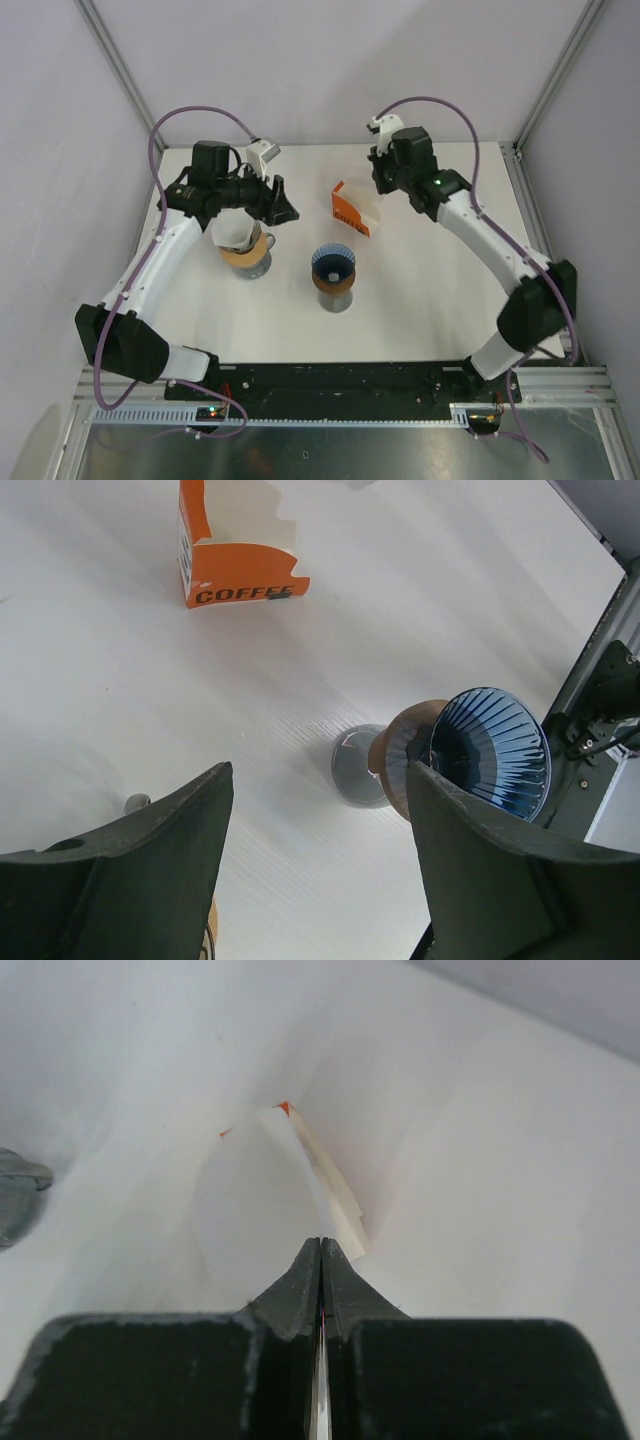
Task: Place the coffee filter in the dripper
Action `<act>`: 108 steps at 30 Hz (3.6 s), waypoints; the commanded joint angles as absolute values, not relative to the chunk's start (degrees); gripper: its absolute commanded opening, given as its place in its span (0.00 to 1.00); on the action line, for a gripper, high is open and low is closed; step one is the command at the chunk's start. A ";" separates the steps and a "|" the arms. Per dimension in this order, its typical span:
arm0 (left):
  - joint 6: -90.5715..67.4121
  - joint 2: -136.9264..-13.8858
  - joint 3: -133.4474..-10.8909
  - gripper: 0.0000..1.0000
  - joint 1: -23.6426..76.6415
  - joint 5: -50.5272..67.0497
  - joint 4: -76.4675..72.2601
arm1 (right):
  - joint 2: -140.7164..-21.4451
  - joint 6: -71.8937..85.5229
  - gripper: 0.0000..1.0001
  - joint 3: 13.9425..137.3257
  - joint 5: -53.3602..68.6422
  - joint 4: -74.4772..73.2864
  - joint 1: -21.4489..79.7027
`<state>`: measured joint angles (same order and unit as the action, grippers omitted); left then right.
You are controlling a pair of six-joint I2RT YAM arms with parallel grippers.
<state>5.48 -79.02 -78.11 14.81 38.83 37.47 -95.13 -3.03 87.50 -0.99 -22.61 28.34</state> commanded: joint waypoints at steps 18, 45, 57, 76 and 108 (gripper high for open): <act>10.52 -72.39 -93.56 0.90 15.18 53.62 41.85 | -69.43 -11.71 0.00 79.72 11.73 -17.25 44.68; 26.05 -74.30 -89.43 0.02 26.73 37.64 47.16 | -70.15 -13.83 0.25 79.72 21.56 -16.72 45.84; 22.67 -75.09 -89.28 0.00 30.72 28.95 47.25 | -67.08 -39.10 0.69 79.72 14.22 -24.97 57.49; 20.90 -75.99 -90.88 0.00 32.33 27.47 48.71 | -78.17 -42.87 0.20 84.35 -4.59 -33.26 60.11; 19.12 -75.49 -85.84 0.27 32.43 31.77 47.22 | -78.80 -36.44 0.00 86.09 19.11 -44.75 57.18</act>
<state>17.65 -77.10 -87.99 32.64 27.92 48.34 -78.54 -37.93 84.77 16.47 -41.85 57.52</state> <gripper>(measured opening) 0.233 0.009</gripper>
